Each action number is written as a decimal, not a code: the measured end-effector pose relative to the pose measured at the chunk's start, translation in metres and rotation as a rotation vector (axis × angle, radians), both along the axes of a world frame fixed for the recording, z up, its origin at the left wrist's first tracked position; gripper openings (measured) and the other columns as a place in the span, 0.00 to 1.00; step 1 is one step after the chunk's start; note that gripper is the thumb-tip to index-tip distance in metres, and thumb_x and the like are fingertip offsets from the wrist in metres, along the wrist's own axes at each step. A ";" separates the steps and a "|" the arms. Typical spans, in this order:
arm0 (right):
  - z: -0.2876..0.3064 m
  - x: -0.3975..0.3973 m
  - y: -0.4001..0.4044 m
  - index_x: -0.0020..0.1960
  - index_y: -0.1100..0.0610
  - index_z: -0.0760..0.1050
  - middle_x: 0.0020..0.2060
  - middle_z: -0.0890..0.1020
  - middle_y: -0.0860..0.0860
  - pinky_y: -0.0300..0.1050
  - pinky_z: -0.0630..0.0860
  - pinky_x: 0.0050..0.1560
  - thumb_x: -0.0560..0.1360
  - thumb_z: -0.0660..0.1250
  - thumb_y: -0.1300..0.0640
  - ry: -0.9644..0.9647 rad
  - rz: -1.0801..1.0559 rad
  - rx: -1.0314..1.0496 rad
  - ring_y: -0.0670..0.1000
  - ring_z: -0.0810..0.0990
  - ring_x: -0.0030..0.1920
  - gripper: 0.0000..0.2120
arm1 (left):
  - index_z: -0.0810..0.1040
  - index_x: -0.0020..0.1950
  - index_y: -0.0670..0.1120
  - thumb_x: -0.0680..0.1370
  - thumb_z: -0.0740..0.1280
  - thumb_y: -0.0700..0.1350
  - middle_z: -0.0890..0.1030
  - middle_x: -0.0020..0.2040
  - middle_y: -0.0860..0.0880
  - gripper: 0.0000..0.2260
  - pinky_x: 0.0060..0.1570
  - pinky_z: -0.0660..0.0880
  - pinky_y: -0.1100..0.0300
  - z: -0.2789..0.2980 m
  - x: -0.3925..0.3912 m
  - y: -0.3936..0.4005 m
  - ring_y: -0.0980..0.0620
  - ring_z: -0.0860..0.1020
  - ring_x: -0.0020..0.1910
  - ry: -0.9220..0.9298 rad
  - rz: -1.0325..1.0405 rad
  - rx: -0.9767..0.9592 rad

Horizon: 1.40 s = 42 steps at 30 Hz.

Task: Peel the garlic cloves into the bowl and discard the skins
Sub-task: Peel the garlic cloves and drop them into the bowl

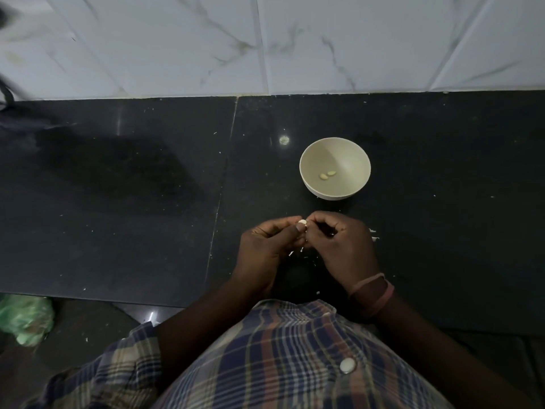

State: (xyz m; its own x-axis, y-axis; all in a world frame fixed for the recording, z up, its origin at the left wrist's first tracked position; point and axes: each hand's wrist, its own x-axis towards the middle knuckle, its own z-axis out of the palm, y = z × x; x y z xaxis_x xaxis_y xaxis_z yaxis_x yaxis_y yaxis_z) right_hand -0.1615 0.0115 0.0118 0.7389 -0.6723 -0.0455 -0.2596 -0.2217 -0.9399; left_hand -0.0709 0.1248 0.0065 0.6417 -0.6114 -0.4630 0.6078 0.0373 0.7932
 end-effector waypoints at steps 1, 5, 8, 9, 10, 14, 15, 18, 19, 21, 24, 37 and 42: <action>0.001 0.000 -0.001 0.39 0.55 0.82 0.33 0.83 0.51 0.55 0.79 0.40 0.76 0.70 0.61 -0.003 0.018 -0.014 0.53 0.83 0.36 0.07 | 0.86 0.49 0.42 0.71 0.75 0.39 0.85 0.49 0.36 0.07 0.49 0.82 0.54 0.000 0.000 0.000 0.45 0.85 0.45 -0.011 -0.007 0.000; 0.002 -0.002 -0.005 0.38 0.55 0.81 0.32 0.82 0.50 0.55 0.78 0.40 0.75 0.70 0.62 0.000 0.058 -0.052 0.52 0.81 0.36 0.08 | 0.87 0.49 0.42 0.74 0.73 0.37 0.86 0.49 0.37 0.05 0.48 0.82 0.54 0.000 0.000 0.001 0.44 0.85 0.46 -0.078 -0.035 0.029; 0.004 -0.003 -0.007 0.37 0.55 0.80 0.31 0.81 0.50 0.52 0.78 0.39 0.75 0.69 0.63 0.007 0.077 -0.042 0.52 0.81 0.35 0.08 | 0.86 0.52 0.39 0.76 0.72 0.36 0.86 0.49 0.37 0.07 0.47 0.81 0.56 0.000 0.001 0.003 0.45 0.85 0.46 -0.127 -0.077 0.025; 0.004 -0.003 -0.008 0.38 0.56 0.80 0.31 0.81 0.50 0.51 0.78 0.39 0.75 0.69 0.63 0.007 0.078 -0.025 0.52 0.81 0.36 0.08 | 0.85 0.53 0.39 0.76 0.72 0.36 0.86 0.49 0.36 0.07 0.46 0.81 0.57 0.001 0.001 0.003 0.45 0.85 0.45 -0.123 -0.080 0.021; 0.006 -0.004 -0.009 0.39 0.56 0.81 0.32 0.82 0.50 0.50 0.79 0.39 0.75 0.70 0.63 0.007 0.073 -0.010 0.52 0.81 0.36 0.07 | 0.85 0.54 0.38 0.75 0.72 0.37 0.86 0.49 0.36 0.08 0.47 0.81 0.57 0.002 0.001 0.002 0.46 0.85 0.45 -0.109 -0.079 0.018; 0.013 0.000 -0.010 0.42 0.59 0.83 0.34 0.84 0.52 0.42 0.79 0.38 0.75 0.71 0.64 -0.012 0.035 0.080 0.49 0.82 0.35 0.05 | 0.86 0.53 0.40 0.75 0.72 0.41 0.85 0.48 0.37 0.09 0.48 0.81 0.57 0.001 0.001 -0.002 0.46 0.84 0.45 -0.018 -0.069 -0.025; 0.015 0.001 -0.009 0.41 0.60 0.82 0.33 0.83 0.53 0.39 0.78 0.36 0.75 0.71 0.64 -0.023 0.023 0.106 0.47 0.81 0.33 0.04 | 0.86 0.52 0.42 0.75 0.72 0.42 0.85 0.47 0.38 0.08 0.49 0.81 0.56 -0.001 0.002 -0.003 0.47 0.84 0.45 -0.017 -0.066 -0.028; 0.016 0.004 -0.008 0.41 0.61 0.81 0.30 0.82 0.54 0.37 0.76 0.33 0.75 0.71 0.64 -0.026 -0.006 0.169 0.46 0.79 0.29 0.04 | 0.87 0.52 0.45 0.76 0.71 0.45 0.86 0.46 0.40 0.08 0.55 0.79 0.48 -0.003 0.002 -0.003 0.43 0.82 0.47 -0.113 -0.077 0.017; 0.014 0.004 -0.008 0.41 0.61 0.80 0.30 0.82 0.54 0.38 0.76 0.33 0.75 0.71 0.64 -0.020 -0.007 0.180 0.47 0.80 0.28 0.04 | 0.87 0.53 0.44 0.77 0.71 0.44 0.86 0.48 0.40 0.08 0.56 0.79 0.46 -0.004 0.002 -0.003 0.42 0.83 0.48 -0.160 -0.081 0.040; 0.012 0.004 -0.007 0.42 0.60 0.81 0.29 0.81 0.52 0.38 0.75 0.32 0.75 0.71 0.64 -0.008 -0.012 0.196 0.48 0.80 0.28 0.04 | 0.86 0.56 0.43 0.78 0.71 0.40 0.87 0.50 0.41 0.08 0.57 0.80 0.49 -0.004 0.003 -0.003 0.44 0.84 0.51 -0.283 -0.090 0.104; 0.012 0.002 -0.006 0.42 0.63 0.80 0.30 0.81 0.52 0.37 0.75 0.32 0.75 0.71 0.64 -0.004 -0.024 0.234 0.49 0.80 0.28 0.03 | 0.84 0.59 0.46 0.76 0.73 0.37 0.85 0.52 0.46 0.13 0.53 0.79 0.61 -0.004 0.007 -0.003 0.54 0.84 0.51 -0.576 -0.099 0.205; 0.008 0.004 -0.005 0.42 0.61 0.80 0.31 0.82 0.53 0.50 0.81 0.37 0.77 0.67 0.67 -0.040 -0.082 0.417 0.52 0.81 0.31 0.06 | 0.85 0.52 0.41 0.77 0.70 0.34 0.87 0.47 0.41 0.07 0.49 0.82 0.54 0.000 0.006 -0.005 0.47 0.85 0.44 -0.275 -0.094 0.067; 0.006 0.005 -0.005 0.44 0.63 0.79 0.29 0.82 0.53 0.45 0.81 0.36 0.78 0.66 0.68 -0.072 -0.112 0.526 0.51 0.81 0.30 0.06 | 0.84 0.52 0.39 0.73 0.72 0.37 0.85 0.47 0.37 0.08 0.49 0.82 0.52 -0.002 0.003 -0.008 0.45 0.85 0.44 0.055 -0.020 -0.069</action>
